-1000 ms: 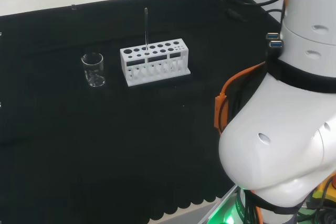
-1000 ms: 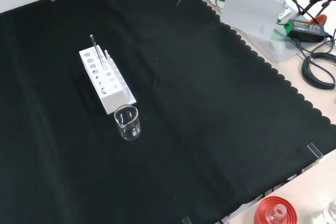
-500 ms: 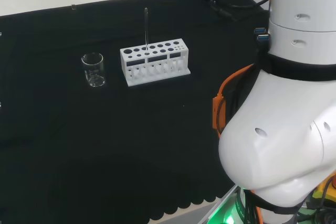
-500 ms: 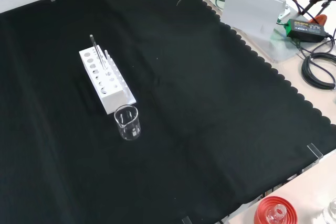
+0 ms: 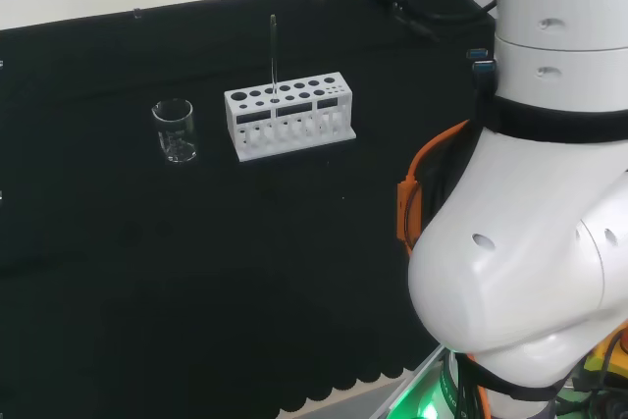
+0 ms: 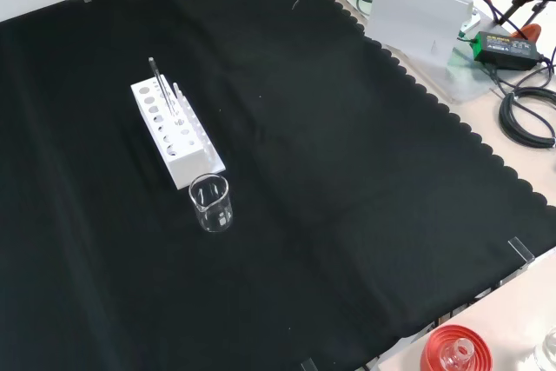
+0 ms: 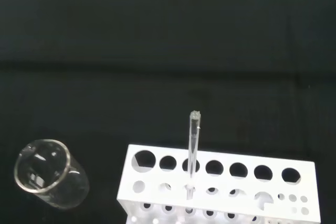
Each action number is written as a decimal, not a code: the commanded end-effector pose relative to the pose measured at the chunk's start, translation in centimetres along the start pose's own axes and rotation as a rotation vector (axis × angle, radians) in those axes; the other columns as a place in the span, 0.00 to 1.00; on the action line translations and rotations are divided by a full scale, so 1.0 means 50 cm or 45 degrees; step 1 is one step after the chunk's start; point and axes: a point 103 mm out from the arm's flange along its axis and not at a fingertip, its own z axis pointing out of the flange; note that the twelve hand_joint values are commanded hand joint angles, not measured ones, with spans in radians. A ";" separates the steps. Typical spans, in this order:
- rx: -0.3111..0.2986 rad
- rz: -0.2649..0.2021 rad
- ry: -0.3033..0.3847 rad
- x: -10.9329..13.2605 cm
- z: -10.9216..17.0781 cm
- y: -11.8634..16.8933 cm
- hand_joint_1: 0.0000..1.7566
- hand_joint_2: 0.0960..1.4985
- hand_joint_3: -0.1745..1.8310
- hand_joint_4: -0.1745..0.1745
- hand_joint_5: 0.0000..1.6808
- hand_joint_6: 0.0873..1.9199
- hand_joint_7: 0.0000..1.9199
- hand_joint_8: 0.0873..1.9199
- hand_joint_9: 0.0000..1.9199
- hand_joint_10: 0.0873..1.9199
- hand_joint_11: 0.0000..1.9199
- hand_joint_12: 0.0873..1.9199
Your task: Take the glass rod from the white test tube rack.
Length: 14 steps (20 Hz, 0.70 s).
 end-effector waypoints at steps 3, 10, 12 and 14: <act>0.041 0.004 -0.016 -0.017 0.045 0.035 0.42 0.70 0.00 0.38 0.27 0.00 0.28 0.35 0.37 0.39 0.28 0.69; 0.086 -0.031 -0.028 -0.015 0.068 0.027 0.41 0.71 0.00 0.38 0.27 0.00 0.28 0.36 0.38 0.39 0.29 0.69; 0.094 -0.036 -0.044 -0.007 0.068 0.029 0.41 0.71 0.00 0.38 0.27 0.00 0.29 0.36 0.38 0.39 0.29 0.69; 0.055 -0.058 0.022 -0.005 0.066 0.029 0.40 0.71 0.00 0.39 0.28 0.00 0.29 0.36 0.39 0.39 0.30 0.69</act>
